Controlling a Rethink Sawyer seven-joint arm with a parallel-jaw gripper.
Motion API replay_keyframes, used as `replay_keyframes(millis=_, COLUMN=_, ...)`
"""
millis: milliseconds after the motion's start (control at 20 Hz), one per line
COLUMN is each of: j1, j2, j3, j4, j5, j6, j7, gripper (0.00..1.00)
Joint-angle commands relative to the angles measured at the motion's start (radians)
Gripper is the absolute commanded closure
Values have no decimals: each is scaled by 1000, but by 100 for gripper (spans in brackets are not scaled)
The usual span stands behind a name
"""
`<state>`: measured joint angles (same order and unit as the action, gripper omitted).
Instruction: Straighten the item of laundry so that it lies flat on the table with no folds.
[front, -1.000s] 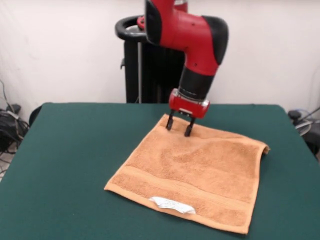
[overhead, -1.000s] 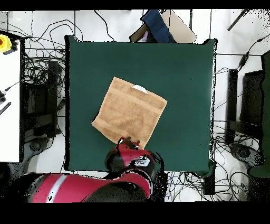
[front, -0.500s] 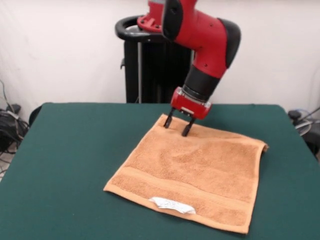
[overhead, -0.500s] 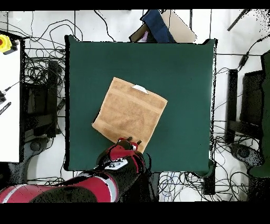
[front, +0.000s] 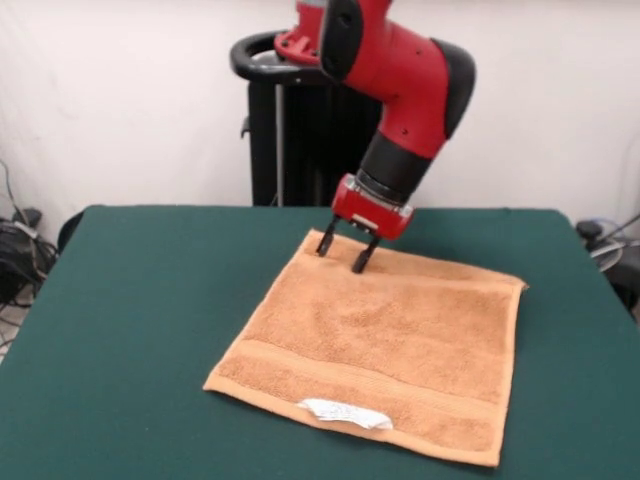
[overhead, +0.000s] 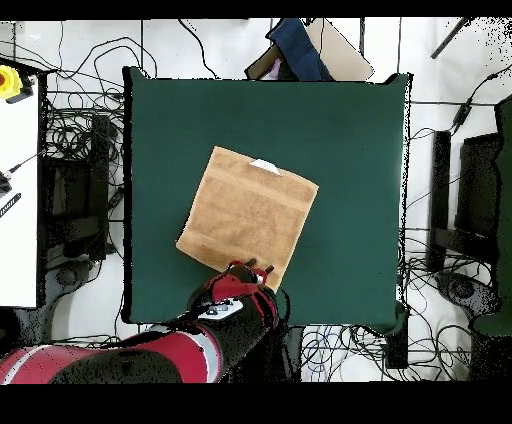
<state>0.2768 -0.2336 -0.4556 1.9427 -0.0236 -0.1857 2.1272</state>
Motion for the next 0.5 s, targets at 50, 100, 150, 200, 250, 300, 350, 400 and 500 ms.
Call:
replay_keyframes(millis=50, j1=-92, j2=180, j3=11, j4=-126, j5=-18, j6=41, j7=38, gripper=0)
replay_keyframes(millis=100, j1=-100, j2=173, j3=9, j4=-115, j5=-35, j6=40, j7=31, gripper=0)
replay_keyframes(millis=150, j1=-113, j2=164, j3=9, j4=-103, j5=-55, j6=42, j7=24, gripper=0)
replay_keyframes(millis=200, j1=-127, j2=154, j3=9, j4=-91, j5=-78, j6=42, j7=15, gripper=0)
replay_keyframes(millis=250, j1=-138, j2=146, j3=2, j4=-82, j5=-101, j6=44, j7=6, gripper=0)
replay_keyframes(millis=300, j1=-148, j2=138, j3=-5, j4=-73, j5=-124, j6=47, j7=-2, gripper=0)
replay_keyframes(millis=350, j1=-159, j2=136, j3=-13, j4=-66, j5=-146, j6=42, j7=-7, gripper=0)
replay_keyframes(millis=400, j1=-175, j2=139, j3=-16, j4=-61, j5=-168, j6=38, j7=-11, gripper=0)
replay_keyframes(millis=500, j1=-211, j2=148, j3=-20, j4=-54, j5=-218, j6=35, j7=-20, gripper=0)
